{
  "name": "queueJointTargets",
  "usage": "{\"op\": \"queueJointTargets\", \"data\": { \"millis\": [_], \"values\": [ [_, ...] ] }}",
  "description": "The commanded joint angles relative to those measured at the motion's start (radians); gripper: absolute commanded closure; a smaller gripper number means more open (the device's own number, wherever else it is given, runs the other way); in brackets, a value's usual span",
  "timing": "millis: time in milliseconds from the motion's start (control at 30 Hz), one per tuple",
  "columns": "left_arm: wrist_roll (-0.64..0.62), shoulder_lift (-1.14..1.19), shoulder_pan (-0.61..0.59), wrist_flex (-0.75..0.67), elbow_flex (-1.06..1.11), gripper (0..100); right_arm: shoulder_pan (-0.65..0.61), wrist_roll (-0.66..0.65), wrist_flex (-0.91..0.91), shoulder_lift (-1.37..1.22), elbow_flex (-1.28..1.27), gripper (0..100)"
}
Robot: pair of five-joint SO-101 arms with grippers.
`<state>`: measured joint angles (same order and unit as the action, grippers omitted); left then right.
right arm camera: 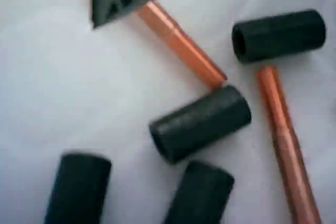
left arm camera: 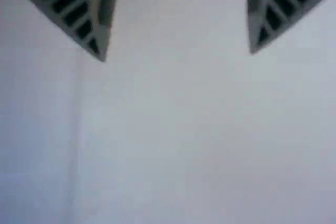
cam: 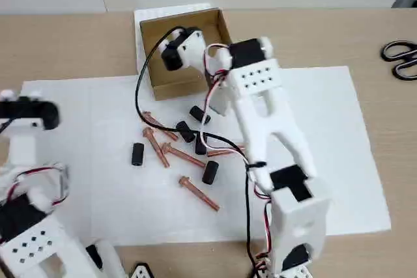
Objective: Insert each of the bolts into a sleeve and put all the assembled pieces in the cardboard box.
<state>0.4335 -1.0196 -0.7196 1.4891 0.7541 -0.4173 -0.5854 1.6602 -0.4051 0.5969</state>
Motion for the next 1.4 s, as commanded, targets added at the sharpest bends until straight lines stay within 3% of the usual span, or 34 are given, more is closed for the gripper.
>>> {"op": "queueJointTargets", "data": {
  "millis": [0,233,600,1067,1367],
  "values": [
    [0.017,-0.003,-0.078,-0.023,0.039,83,-0.044,0.026,-0.036,-0.045,0.101,77.8],
    [0.014,-0.003,-0.089,-0.112,0.171,83,-0.151,0.029,-0.036,-0.229,0.218,77.9],
    [0.014,-0.003,-0.084,-0.184,0.208,83,-0.117,0.046,0.013,-0.503,0.474,77.9],
    [0.014,-0.003,-0.083,-0.184,0.208,83,-0.091,0.029,0.010,-0.638,0.522,78.1],
    [0.014,-0.003,-0.083,-0.183,0.208,83,-0.087,0.032,0.018,-0.641,0.523,99.5]
  ]
}}
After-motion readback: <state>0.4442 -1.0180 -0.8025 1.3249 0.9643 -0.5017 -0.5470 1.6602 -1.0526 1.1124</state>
